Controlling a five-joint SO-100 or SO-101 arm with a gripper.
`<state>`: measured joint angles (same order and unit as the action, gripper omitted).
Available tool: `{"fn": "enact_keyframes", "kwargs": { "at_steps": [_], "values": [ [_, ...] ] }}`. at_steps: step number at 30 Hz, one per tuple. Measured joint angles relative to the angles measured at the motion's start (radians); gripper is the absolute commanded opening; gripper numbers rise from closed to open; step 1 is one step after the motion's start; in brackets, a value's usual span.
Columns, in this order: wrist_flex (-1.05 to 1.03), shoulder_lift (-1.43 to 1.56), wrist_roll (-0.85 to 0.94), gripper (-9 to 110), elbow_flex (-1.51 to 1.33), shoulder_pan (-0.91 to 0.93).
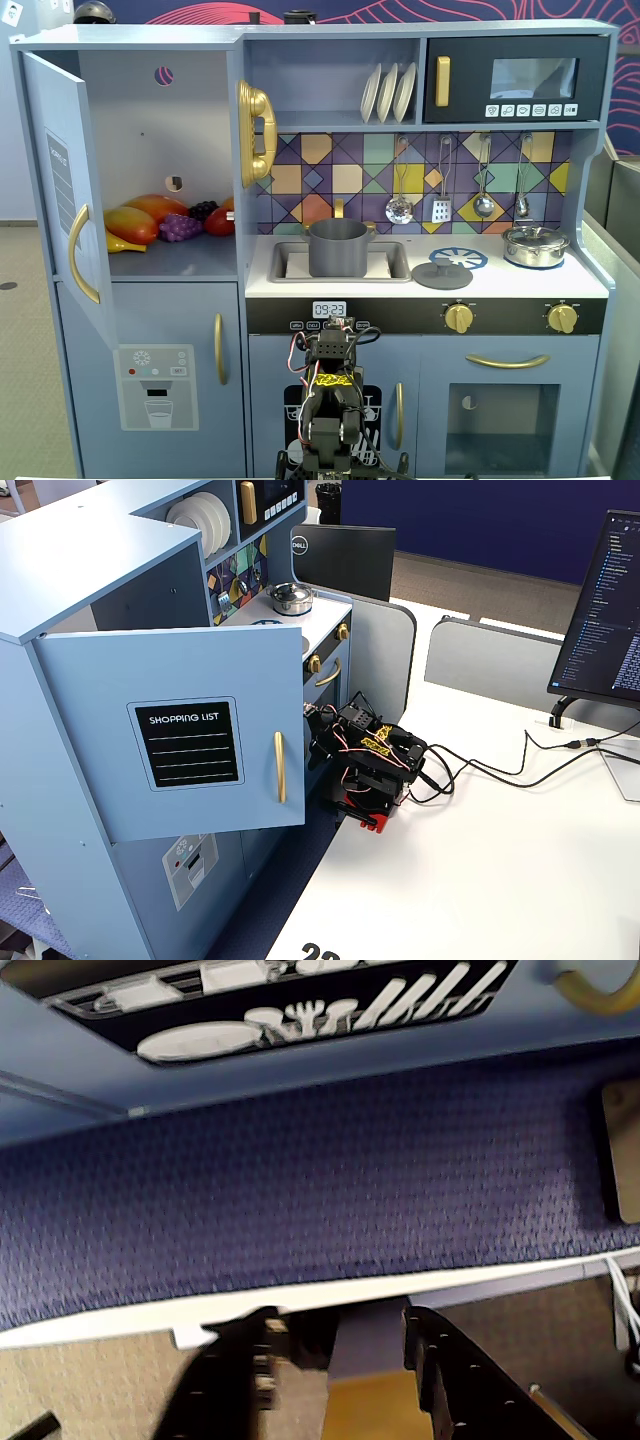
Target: Pick up the green pineapple from the left cabinet and place it in the gray recipient
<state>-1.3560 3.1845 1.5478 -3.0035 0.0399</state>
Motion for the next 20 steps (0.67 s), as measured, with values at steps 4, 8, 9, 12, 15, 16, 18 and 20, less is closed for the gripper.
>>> {"fn": "enact_keyframes", "kwargs": {
  "at_steps": [4, 8, 9, 12, 15, 16, 18, 20],
  "values": [
    [0.000, 0.000, 0.000, 3, 0.000, 0.005],
    [0.000, 0.000, 0.000, 4, 0.000, 0.005],
    [0.000, 0.000, 0.000, 5, 0.000, 0.005],
    [0.000, 0.000, 0.000, 5, 0.000, 0.005],
    [0.000, 0.000, 0.000, 5, 0.000, 0.005],
    [0.000, 0.000, 0.000, 5, 0.000, 0.005],
    [0.000, 0.000, 0.000, 6, 0.000, 0.005],
    [0.000, 0.000, 0.000, 6, 0.000, 0.005]
  ]
}}
